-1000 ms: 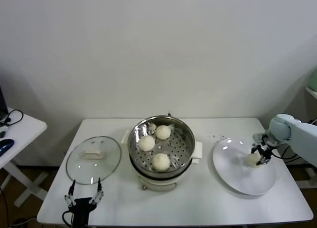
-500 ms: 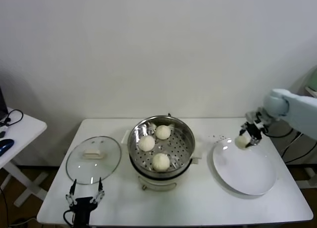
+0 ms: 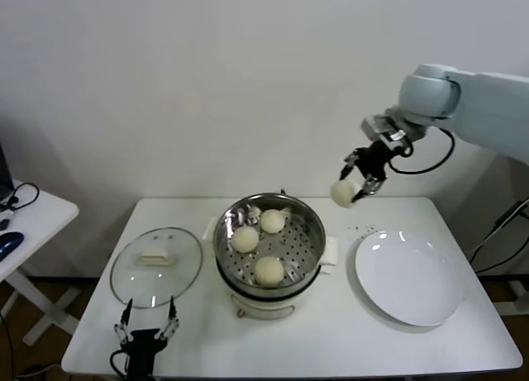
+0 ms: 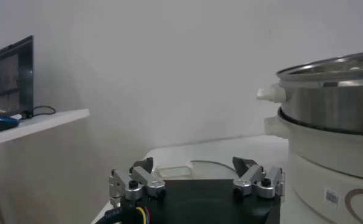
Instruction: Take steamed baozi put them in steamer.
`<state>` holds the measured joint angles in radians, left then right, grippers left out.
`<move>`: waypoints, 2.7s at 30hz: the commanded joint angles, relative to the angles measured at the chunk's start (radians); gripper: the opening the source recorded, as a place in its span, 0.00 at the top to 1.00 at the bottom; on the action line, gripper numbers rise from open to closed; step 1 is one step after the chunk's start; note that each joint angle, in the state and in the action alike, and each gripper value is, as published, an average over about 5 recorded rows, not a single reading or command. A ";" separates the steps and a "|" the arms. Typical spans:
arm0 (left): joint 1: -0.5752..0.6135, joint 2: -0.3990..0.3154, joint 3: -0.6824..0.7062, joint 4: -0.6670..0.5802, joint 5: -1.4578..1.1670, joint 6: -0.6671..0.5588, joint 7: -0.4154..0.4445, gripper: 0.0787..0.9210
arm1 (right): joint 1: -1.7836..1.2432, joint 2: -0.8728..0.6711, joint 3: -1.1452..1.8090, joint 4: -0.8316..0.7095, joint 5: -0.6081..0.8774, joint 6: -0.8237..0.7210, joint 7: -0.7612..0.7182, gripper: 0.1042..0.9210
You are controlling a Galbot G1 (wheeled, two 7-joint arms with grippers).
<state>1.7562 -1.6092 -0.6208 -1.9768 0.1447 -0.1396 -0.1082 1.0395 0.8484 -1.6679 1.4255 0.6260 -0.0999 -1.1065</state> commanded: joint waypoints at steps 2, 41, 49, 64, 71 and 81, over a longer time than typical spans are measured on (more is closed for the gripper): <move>-0.003 -0.011 -0.002 0.002 0.002 0.003 0.000 0.12 | -0.107 0.116 0.095 0.129 0.003 -0.094 0.047 0.39; -0.020 -0.006 -0.027 0.020 -0.022 0.002 -0.001 0.12 | -0.433 0.226 0.219 -0.073 -0.246 -0.070 0.099 0.36; -0.022 -0.001 -0.024 0.017 -0.023 0.007 0.002 0.12 | -0.392 0.143 0.284 -0.068 -0.182 -0.057 0.078 0.14; -0.034 0.010 -0.018 0.009 -0.039 0.012 0.006 0.12 | -0.677 -0.074 0.773 0.047 0.069 -0.167 0.897 0.12; -0.030 0.012 -0.014 0.000 -0.037 0.012 0.007 0.12 | -1.048 -0.183 1.142 0.197 0.061 -0.149 1.103 0.12; -0.027 0.019 -0.012 0.003 -0.037 0.003 0.011 0.12 | -1.940 -0.112 1.946 0.377 -0.078 0.051 1.139 0.12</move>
<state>1.7273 -1.6092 -0.6361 -1.9774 0.1089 -0.1290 -0.0990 -0.0252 0.7270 -0.5530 1.6048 0.6161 -0.1972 -0.1673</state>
